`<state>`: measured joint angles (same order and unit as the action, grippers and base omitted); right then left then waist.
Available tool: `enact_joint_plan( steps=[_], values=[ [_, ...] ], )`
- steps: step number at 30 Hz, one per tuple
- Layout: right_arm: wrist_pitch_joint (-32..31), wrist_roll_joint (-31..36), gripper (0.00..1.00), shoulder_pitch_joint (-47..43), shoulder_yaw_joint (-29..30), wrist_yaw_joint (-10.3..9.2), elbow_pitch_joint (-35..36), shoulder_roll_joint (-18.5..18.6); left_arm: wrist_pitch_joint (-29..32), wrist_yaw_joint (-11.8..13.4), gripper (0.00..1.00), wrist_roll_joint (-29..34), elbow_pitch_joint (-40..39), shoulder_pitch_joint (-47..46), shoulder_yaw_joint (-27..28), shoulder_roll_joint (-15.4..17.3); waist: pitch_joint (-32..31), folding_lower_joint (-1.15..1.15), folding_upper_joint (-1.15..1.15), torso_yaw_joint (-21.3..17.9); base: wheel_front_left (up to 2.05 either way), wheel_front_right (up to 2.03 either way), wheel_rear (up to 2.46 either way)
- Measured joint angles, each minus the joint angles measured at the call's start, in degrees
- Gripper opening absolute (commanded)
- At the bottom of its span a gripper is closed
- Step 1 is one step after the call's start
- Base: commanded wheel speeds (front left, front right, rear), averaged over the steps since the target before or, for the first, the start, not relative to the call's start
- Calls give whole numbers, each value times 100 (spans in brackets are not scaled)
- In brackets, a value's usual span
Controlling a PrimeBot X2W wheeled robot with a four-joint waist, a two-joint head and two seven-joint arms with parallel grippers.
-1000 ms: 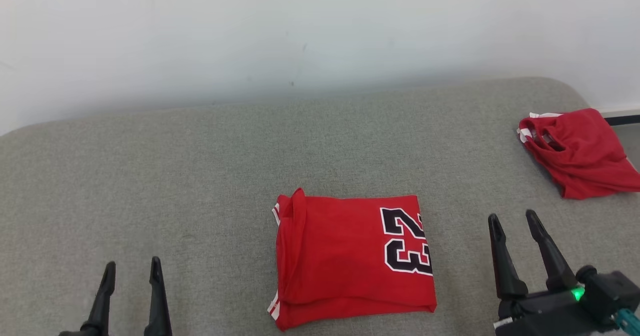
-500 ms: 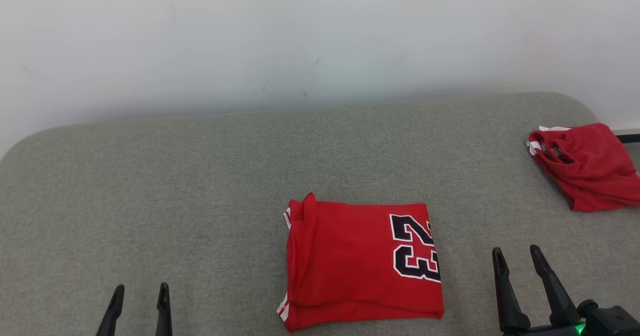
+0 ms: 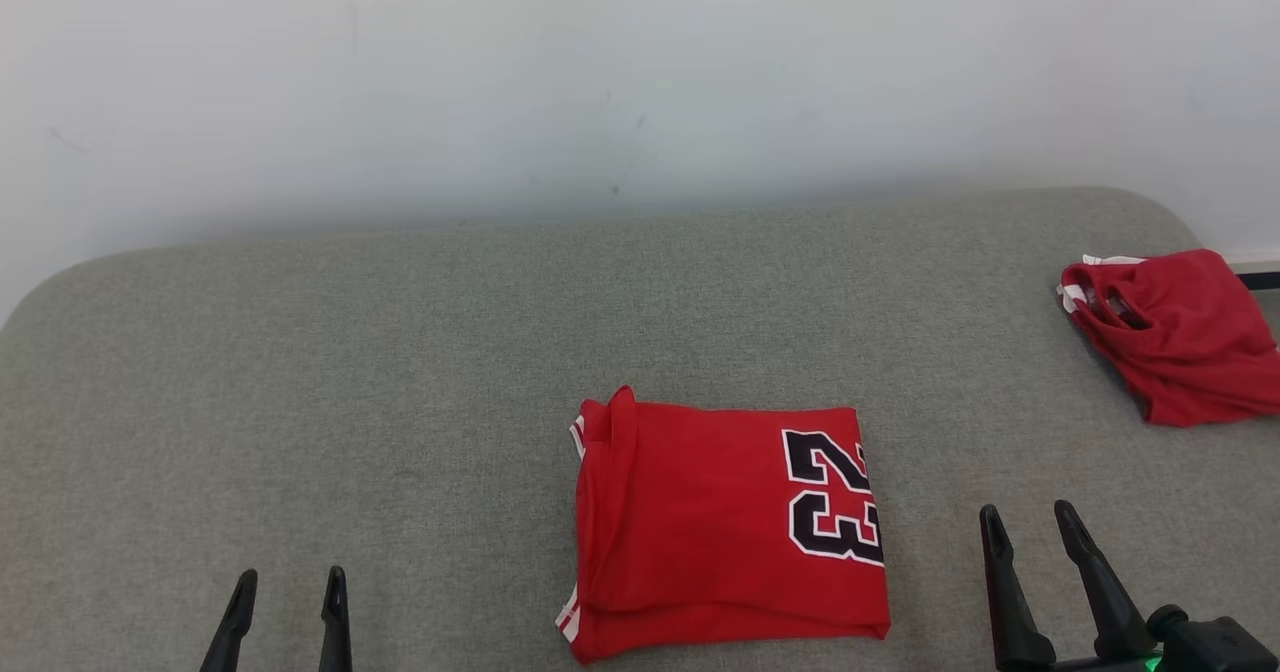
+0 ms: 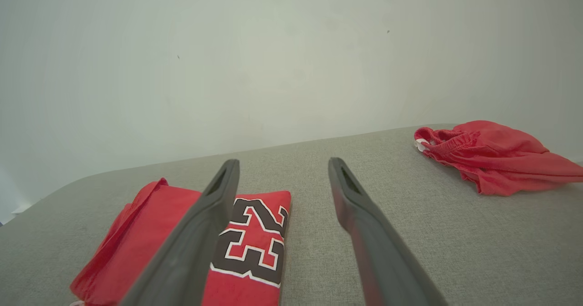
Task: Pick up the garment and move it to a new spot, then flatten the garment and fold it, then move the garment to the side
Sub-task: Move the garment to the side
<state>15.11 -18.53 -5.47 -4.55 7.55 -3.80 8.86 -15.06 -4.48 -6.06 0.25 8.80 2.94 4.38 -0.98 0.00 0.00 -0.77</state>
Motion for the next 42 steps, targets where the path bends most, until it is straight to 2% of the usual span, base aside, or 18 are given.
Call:
enact_joint_plan(
  steps=[7,12,18,26,37,42],
  values=[
    [-51,-45,100,93,-70,0,-158,78,0,44,100,-20,45,5,16,-8,34,0,0,-1,0,0,0],
    [-287,-201,100,469,-151,0,-449,209,0,52,100,-18,77,-8,-18,-20,92,0,0,21,0,0,0],
    [-600,-428,100,1340,-434,0,-1040,338,0,79,100,-7,91,-190,-146,-52,292,1,1,112,0,0,0],
    [-746,-662,100,2257,-812,0,-2359,435,0,96,100,2,215,-465,-266,-89,534,2,1,358,0,0,0],
    [-687,-875,100,2785,-1425,0,-4036,288,0,127,100,1,281,-614,-280,-113,777,2,1,559,0,0,0],
    [-667,-1012,100,3037,-1664,0,-4535,221,0,143,100,1,300,-692,-297,-124,846,1,1,569,0,0,0]
  ],
)
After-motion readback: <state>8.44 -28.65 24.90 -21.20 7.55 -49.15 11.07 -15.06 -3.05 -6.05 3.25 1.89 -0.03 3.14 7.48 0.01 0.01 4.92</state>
